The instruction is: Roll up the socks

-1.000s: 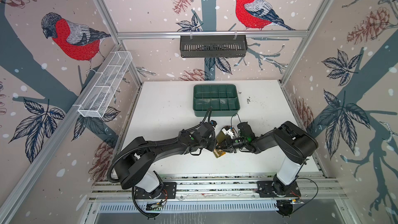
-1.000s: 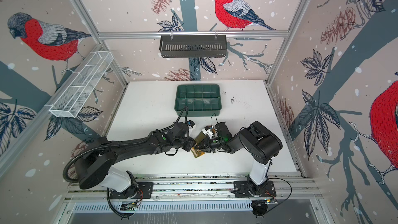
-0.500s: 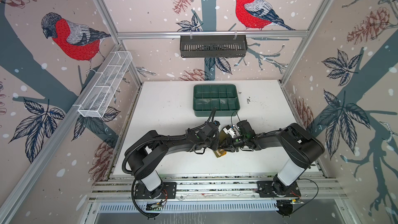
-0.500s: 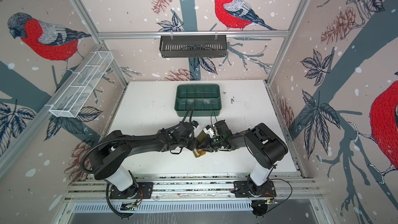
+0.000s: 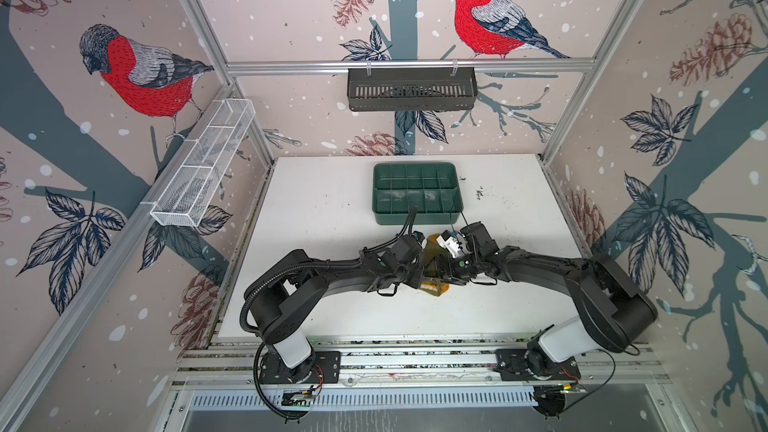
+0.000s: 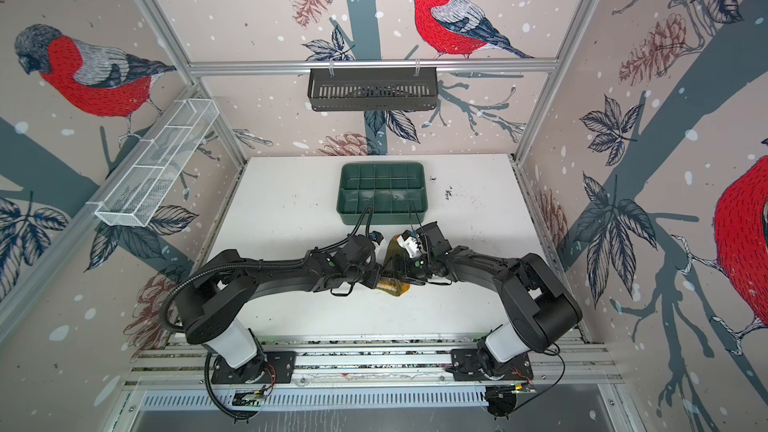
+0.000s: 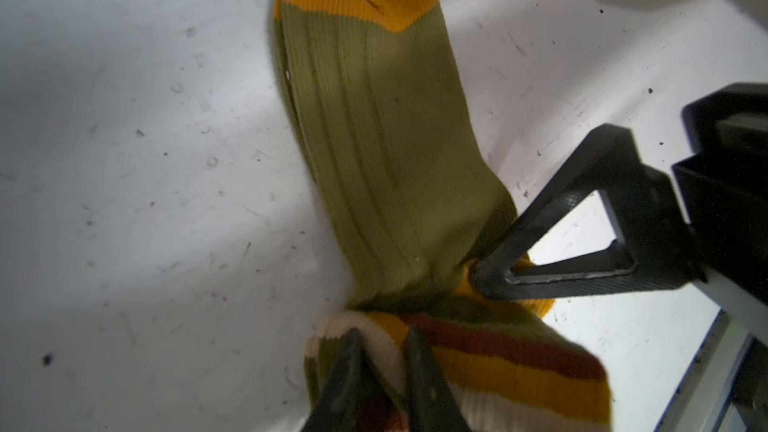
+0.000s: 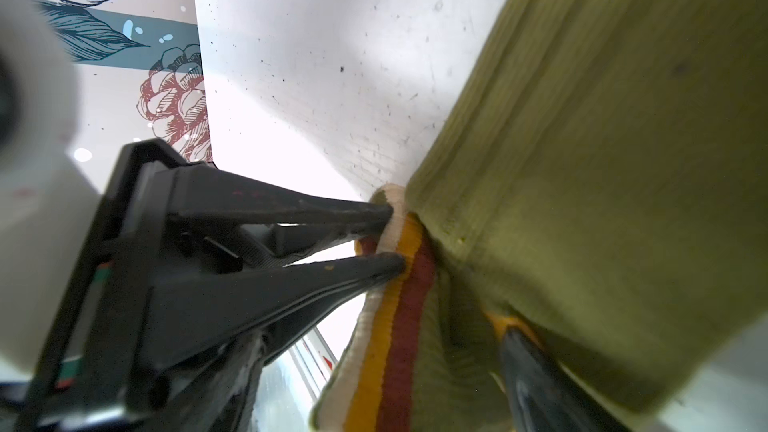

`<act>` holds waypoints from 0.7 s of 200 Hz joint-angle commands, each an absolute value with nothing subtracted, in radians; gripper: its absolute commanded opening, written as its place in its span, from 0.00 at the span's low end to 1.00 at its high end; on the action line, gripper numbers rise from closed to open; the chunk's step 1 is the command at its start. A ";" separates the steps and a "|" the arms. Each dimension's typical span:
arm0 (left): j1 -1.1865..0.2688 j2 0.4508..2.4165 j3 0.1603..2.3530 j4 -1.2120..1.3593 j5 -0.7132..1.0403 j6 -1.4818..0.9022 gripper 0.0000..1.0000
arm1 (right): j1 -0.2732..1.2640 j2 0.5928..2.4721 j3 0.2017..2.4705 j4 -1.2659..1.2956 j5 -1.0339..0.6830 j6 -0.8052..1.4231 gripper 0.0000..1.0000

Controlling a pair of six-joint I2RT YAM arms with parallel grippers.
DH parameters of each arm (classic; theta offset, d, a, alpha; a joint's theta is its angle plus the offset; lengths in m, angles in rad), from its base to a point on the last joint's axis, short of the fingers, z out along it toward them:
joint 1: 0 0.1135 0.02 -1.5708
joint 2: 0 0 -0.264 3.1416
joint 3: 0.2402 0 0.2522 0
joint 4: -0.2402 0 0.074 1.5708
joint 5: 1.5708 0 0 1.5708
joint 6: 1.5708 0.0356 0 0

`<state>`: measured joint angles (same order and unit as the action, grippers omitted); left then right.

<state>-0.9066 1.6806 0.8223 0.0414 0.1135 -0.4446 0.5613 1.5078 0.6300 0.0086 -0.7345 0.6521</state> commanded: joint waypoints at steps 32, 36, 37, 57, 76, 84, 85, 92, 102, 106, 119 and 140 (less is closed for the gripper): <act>-0.913 1.699 0.845 -0.015 0.149 -0.435 0.21 | 0.563 1.452 0.648 -0.007 -0.743 0.578 0.90; -0.913 1.699 0.846 -0.016 0.148 -0.434 0.21 | 0.563 1.442 0.652 -0.020 -0.731 0.571 0.90; -0.913 1.698 0.846 -0.016 0.148 -0.435 0.21 | 0.563 1.440 0.653 -0.021 -0.728 0.568 0.89; -0.913 1.700 0.849 -0.020 0.147 -0.434 0.21 | 0.559 1.388 0.671 -0.090 -0.660 0.534 0.87; -0.913 1.701 0.853 -0.024 0.146 -0.431 0.21 | 0.558 1.329 0.692 -0.156 -0.590 0.500 0.81; -0.913 1.700 0.853 -0.023 0.146 -0.430 0.21 | 0.558 1.307 0.702 -0.184 -0.559 0.486 0.76; -0.913 1.700 0.853 -0.023 0.146 -0.430 0.21 | 0.558 1.304 0.703 -0.185 -0.554 0.484 0.75; -0.913 1.700 0.854 -0.025 0.144 -0.430 0.21 | 0.561 1.289 0.713 -0.214 -0.525 0.470 0.70; -0.913 1.701 0.857 -0.026 0.144 -0.429 0.21 | 0.566 1.275 0.723 -0.251 -0.492 0.448 0.65; -0.913 1.701 0.857 -0.026 0.144 -0.428 0.21 | 0.570 1.271 0.727 -0.265 -0.480 0.439 0.63; -0.913 1.703 0.864 -0.030 0.145 -0.425 0.21 | 0.592 1.267 0.738 -0.302 -0.443 0.417 0.62; -0.913 1.710 0.878 -0.037 0.143 -0.420 0.21 | 0.661 1.269 0.754 -0.348 -0.366 0.395 0.67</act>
